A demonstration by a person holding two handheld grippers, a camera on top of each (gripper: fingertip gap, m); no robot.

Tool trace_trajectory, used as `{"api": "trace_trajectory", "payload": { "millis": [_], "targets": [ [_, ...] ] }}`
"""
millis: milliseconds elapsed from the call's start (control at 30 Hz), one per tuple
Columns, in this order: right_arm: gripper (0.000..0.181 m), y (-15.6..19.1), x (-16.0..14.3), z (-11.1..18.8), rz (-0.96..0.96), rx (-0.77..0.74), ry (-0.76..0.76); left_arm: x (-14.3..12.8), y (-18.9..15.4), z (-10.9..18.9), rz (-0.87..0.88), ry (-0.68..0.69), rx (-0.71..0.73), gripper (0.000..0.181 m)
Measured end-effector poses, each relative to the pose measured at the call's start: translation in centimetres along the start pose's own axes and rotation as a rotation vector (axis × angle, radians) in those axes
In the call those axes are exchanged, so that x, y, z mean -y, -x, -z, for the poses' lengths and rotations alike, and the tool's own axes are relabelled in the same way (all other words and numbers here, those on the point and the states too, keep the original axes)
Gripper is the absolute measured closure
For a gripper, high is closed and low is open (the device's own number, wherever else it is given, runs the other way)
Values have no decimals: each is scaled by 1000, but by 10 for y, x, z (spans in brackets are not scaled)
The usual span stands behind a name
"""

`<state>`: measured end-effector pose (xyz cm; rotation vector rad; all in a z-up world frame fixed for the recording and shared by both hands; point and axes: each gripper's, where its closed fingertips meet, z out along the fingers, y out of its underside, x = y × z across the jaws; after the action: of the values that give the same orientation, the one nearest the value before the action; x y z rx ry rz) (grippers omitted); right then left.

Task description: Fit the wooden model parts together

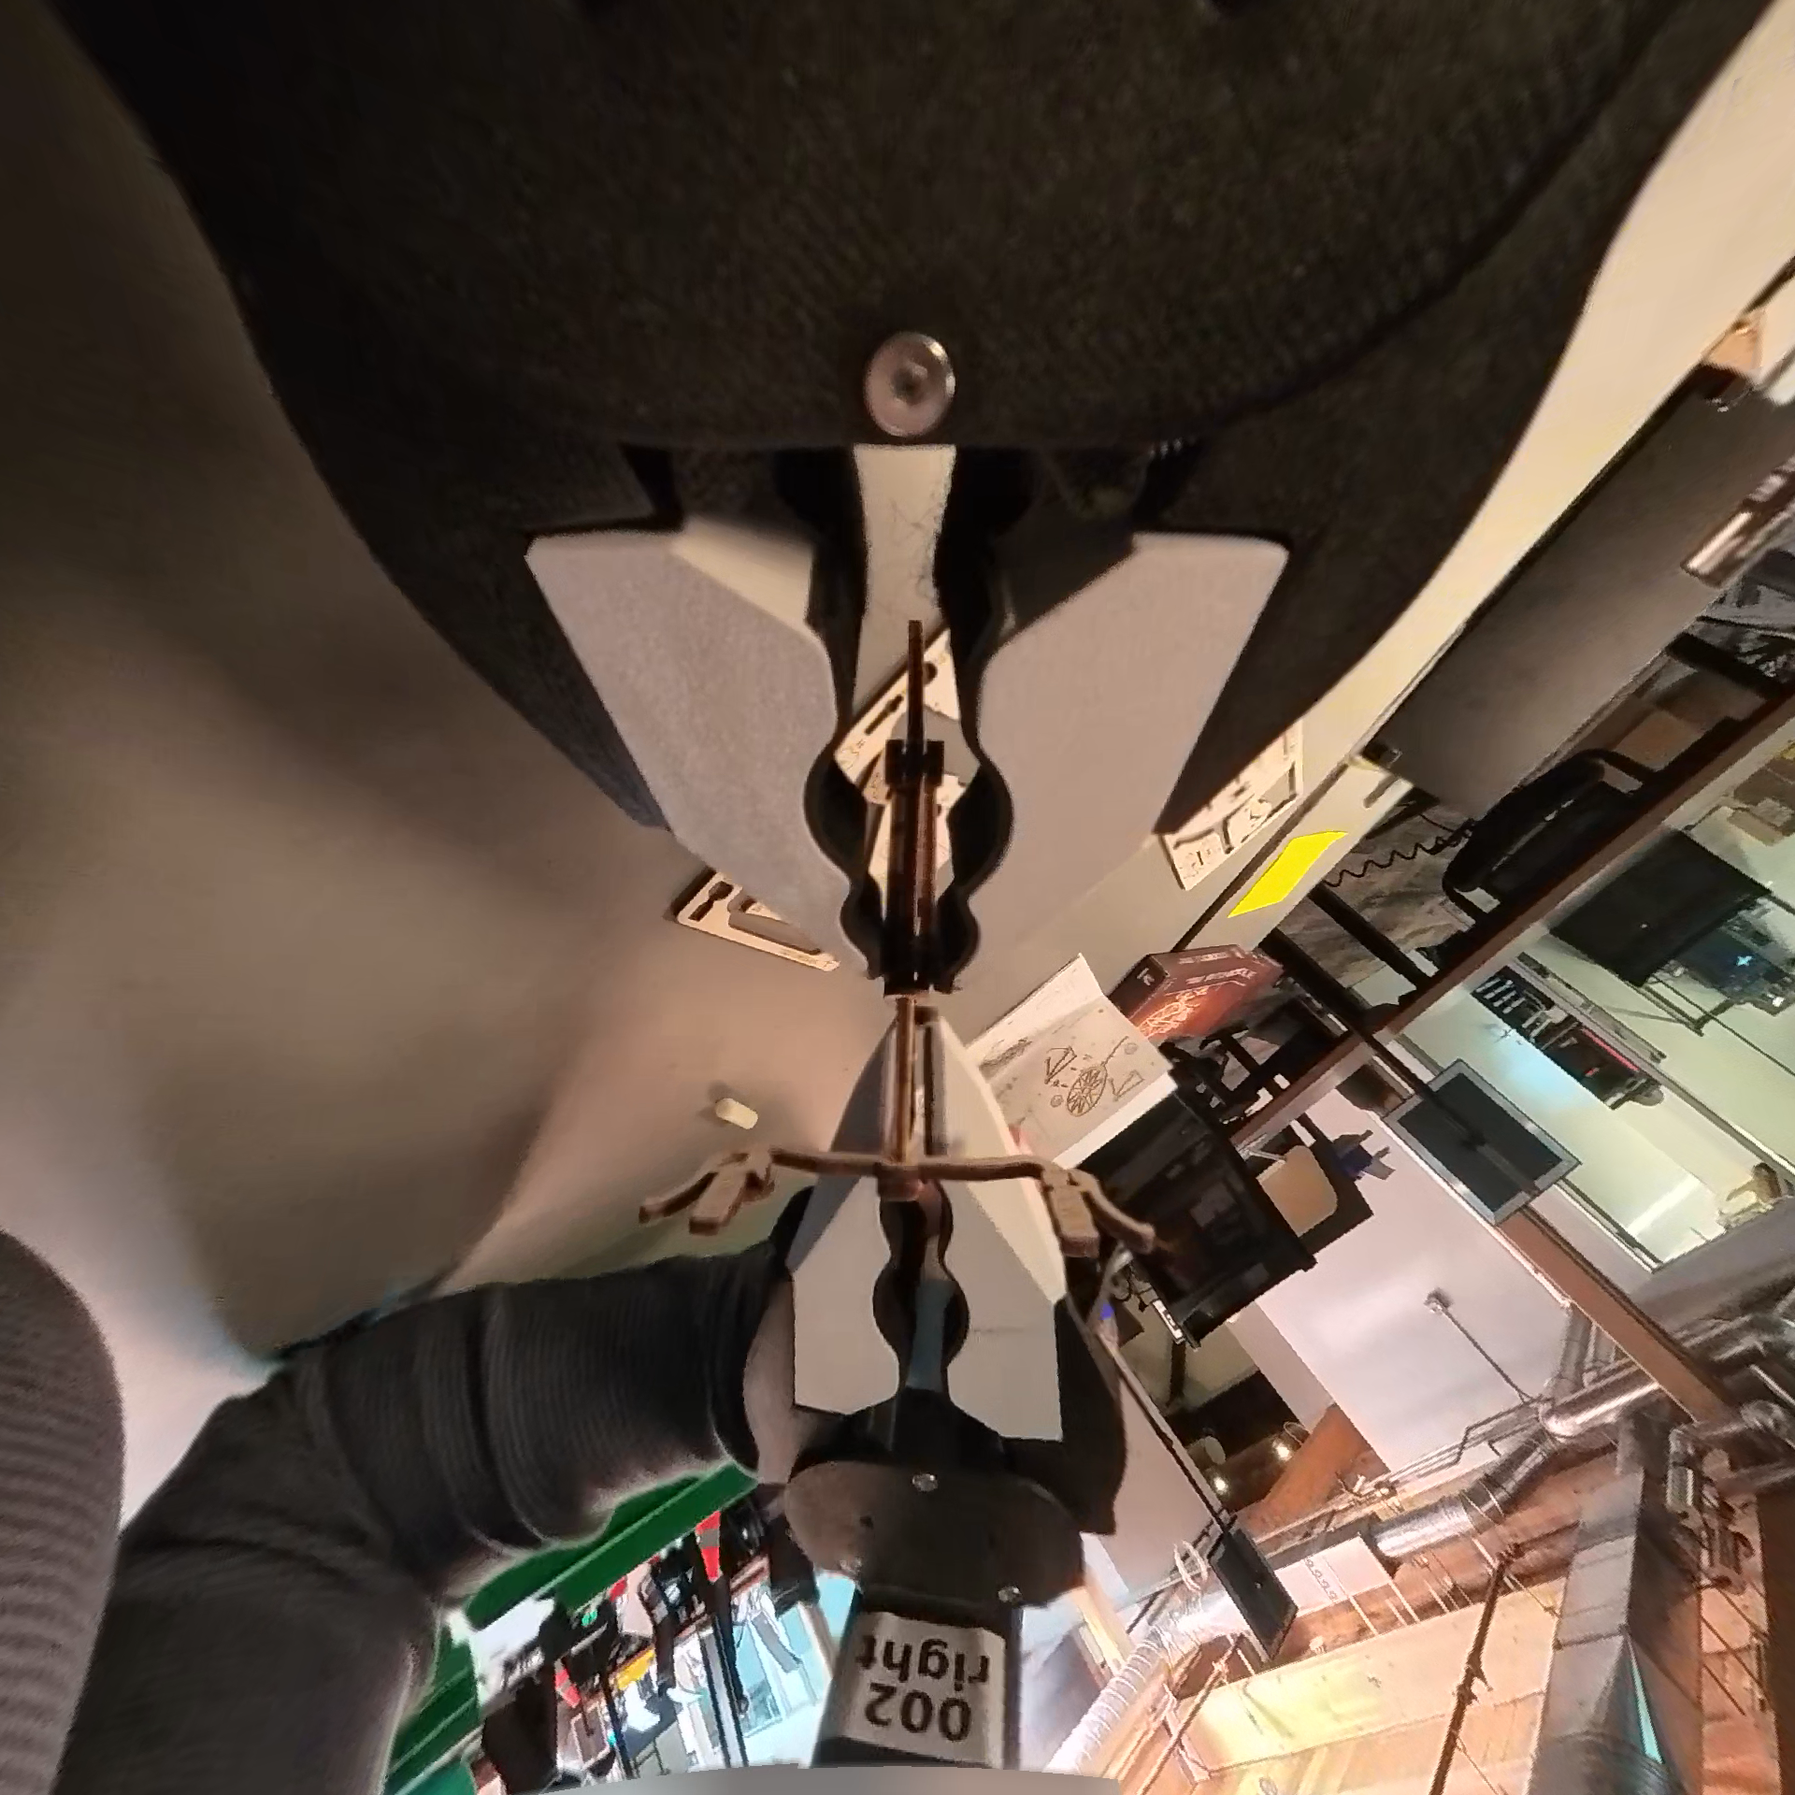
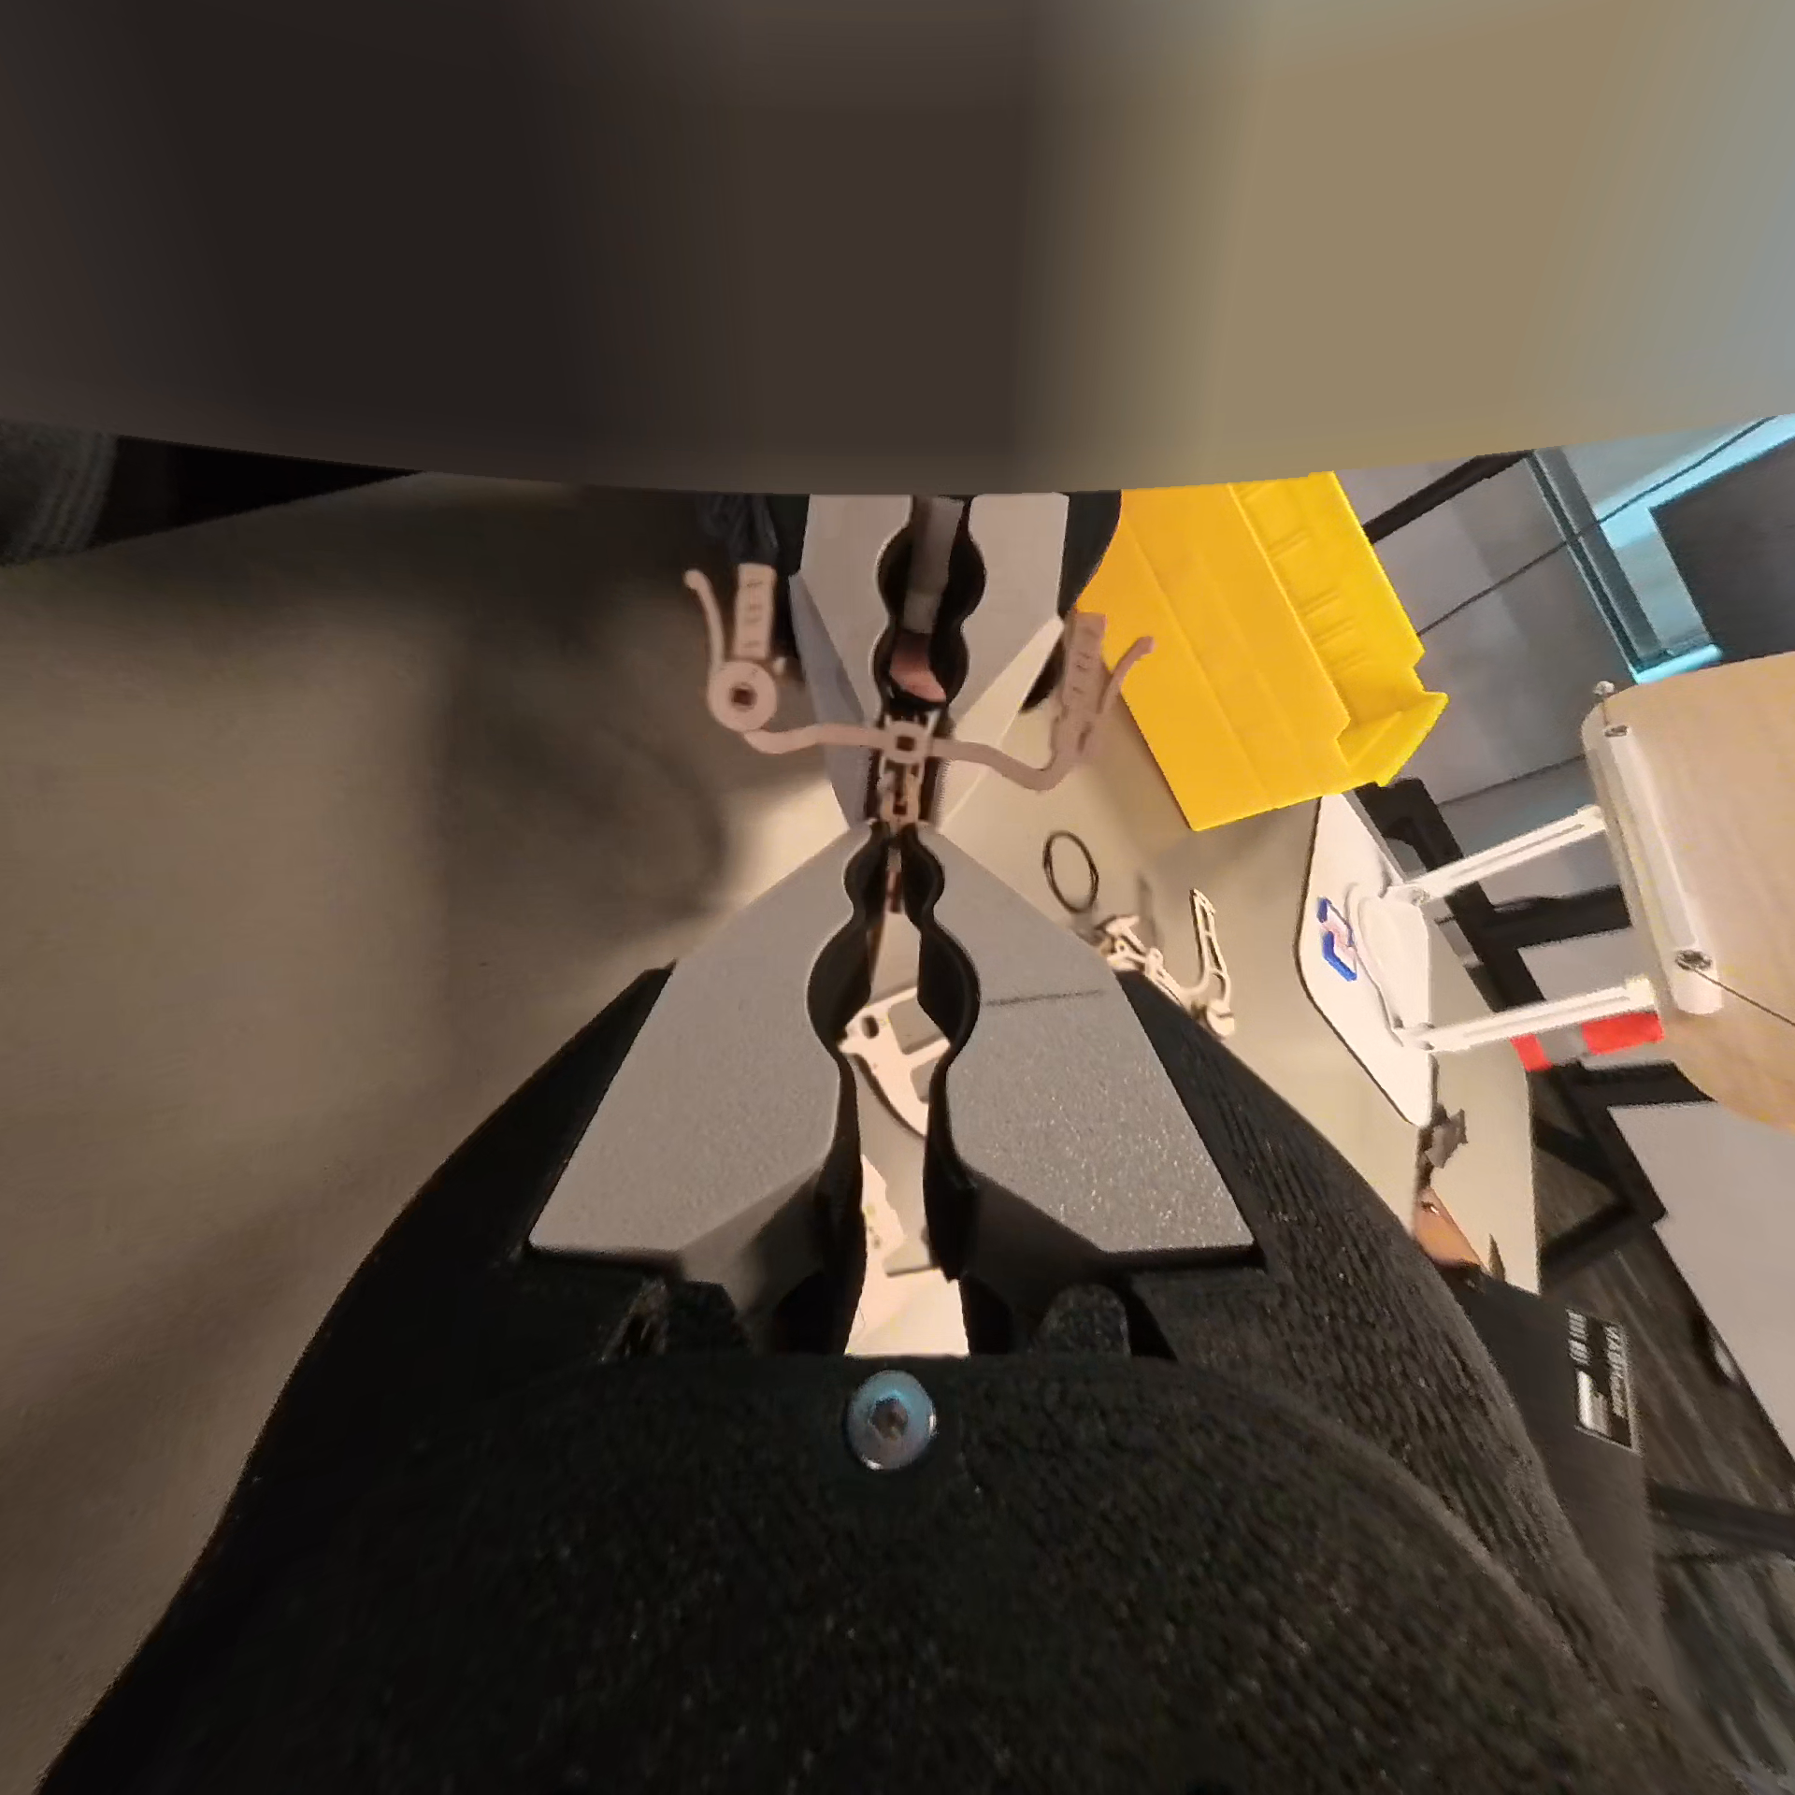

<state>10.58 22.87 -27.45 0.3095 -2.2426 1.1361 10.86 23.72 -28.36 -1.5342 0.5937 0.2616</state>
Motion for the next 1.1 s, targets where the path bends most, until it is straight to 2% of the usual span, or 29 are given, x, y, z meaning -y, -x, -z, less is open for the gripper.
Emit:
{"api": "trace_trajectory", "payload": {
  "millis": [400, 600, 833, 1100],
  "targets": [
    [181, 0, -6, -2, -40, 9, 26, -6, 1, -2, 98, 32, -18, 173],
    [181, -3, -13, -5, -158, 20, 88, -16, 7, -2, 120, 96, 18, 172],
    [181, -5, -12, -5, -74, -8, 97, -14, 7, -2, 133, 85, 12, 172],
    [181, -3, -15, -5, -204, 37, 100, -16, 5, -3, 139, 103, 8, 172]
  ]
}}
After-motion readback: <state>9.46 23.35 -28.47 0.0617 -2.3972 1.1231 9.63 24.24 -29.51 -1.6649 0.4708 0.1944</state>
